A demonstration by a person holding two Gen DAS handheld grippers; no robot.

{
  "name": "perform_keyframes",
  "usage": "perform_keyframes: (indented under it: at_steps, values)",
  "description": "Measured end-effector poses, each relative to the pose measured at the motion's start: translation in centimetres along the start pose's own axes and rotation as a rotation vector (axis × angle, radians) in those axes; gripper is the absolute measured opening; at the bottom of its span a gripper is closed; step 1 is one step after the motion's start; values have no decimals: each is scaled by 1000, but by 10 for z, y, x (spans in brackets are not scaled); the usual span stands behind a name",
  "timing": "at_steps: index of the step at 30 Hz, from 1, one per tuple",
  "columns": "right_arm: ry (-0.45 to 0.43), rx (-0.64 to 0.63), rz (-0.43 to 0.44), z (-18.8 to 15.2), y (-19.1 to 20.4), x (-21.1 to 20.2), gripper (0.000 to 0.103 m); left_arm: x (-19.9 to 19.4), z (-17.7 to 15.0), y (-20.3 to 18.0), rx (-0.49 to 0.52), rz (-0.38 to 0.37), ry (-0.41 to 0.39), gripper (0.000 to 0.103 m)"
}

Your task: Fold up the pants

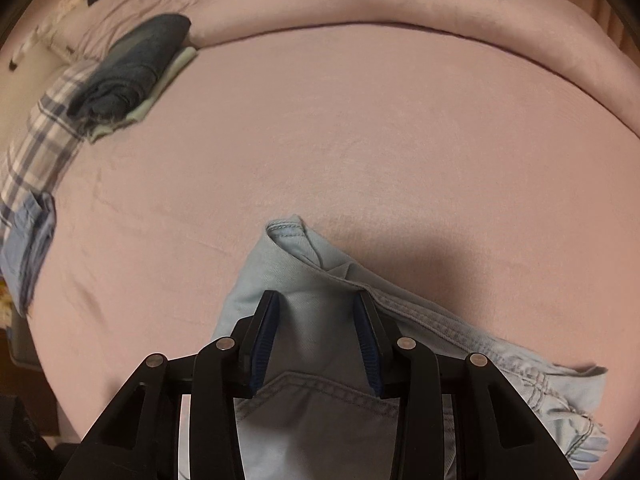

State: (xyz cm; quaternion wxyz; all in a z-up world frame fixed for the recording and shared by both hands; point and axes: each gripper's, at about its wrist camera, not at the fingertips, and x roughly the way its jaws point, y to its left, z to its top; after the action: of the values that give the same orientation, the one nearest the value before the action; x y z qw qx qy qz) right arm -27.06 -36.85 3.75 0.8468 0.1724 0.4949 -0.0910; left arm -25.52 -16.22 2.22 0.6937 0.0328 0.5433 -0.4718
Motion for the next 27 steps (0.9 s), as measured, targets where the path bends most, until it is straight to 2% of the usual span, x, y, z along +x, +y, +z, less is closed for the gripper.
perform_keyframes:
  at_steps: [4, 9, 14, 17, 19, 21, 24, 27]
  values:
    - [-70, -11, 11, -21, -2, -36, 38, 2, 0, -6, 4, 13, -4, 34]
    - [-108, -79, -35, -68, -1, -76, 38, 1, 1, -7, 3, 20, -2, 34]
    - [-108, -162, -8, -101, 11, -83, 38, 2, 5, -4, -10, 16, 1, 34]
    - [-50, -212, -44, -124, 21, -72, 38, 4, 5, -5, -9, 23, 4, 34]
    - [-66, -261, -80, -141, 26, -73, 38, 4, 6, -6, -5, 29, 5, 35]
    - [-90, -252, -78, -149, 23, -75, 38, 4, 8, -8, 2, 40, 6, 35]
    - [-100, -190, -27, -148, 11, -79, 38, 3, 11, -12, 17, 70, 7, 36]
    - [-117, -157, 5, -147, 6, -89, 38, -2, 13, -21, 54, 121, -13, 40]
